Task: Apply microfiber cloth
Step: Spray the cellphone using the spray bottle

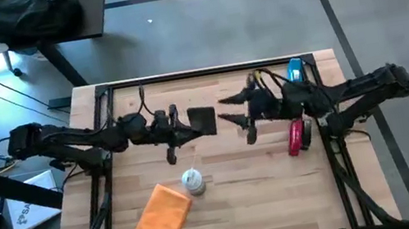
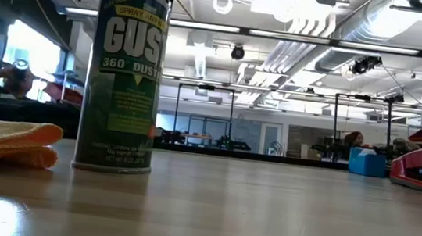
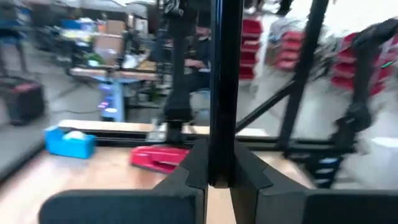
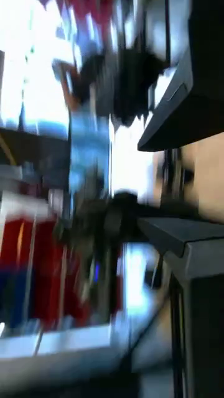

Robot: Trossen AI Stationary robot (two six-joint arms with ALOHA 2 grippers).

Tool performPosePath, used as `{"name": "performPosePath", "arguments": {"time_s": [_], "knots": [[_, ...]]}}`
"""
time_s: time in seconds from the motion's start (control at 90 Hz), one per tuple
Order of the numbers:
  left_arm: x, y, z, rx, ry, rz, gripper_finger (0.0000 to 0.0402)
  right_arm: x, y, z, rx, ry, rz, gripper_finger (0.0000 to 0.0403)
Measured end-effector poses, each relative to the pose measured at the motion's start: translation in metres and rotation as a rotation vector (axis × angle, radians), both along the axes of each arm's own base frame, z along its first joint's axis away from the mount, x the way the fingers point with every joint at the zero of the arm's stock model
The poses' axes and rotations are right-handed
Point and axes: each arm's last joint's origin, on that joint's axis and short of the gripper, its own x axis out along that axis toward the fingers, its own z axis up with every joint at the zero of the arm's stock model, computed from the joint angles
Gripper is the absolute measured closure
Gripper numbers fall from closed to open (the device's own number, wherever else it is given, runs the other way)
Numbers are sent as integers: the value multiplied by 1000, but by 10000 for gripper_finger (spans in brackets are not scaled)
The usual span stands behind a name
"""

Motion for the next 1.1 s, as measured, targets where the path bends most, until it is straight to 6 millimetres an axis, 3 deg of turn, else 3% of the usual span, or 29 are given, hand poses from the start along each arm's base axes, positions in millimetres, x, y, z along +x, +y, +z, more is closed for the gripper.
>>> {"name": "performPosePath", "arguments": {"time_s": [0.2,0.644,1.1], "knots": [[4,-9,-6,76,14,61,387,1,-5,-1,18,6,0,251],[9,-18,-11,132,6,104,387,23,-1,-15,10,-12,39,256],[9,-18,-12,126,18,91,387,23,0,-15,-25,-11,99,363]]}}
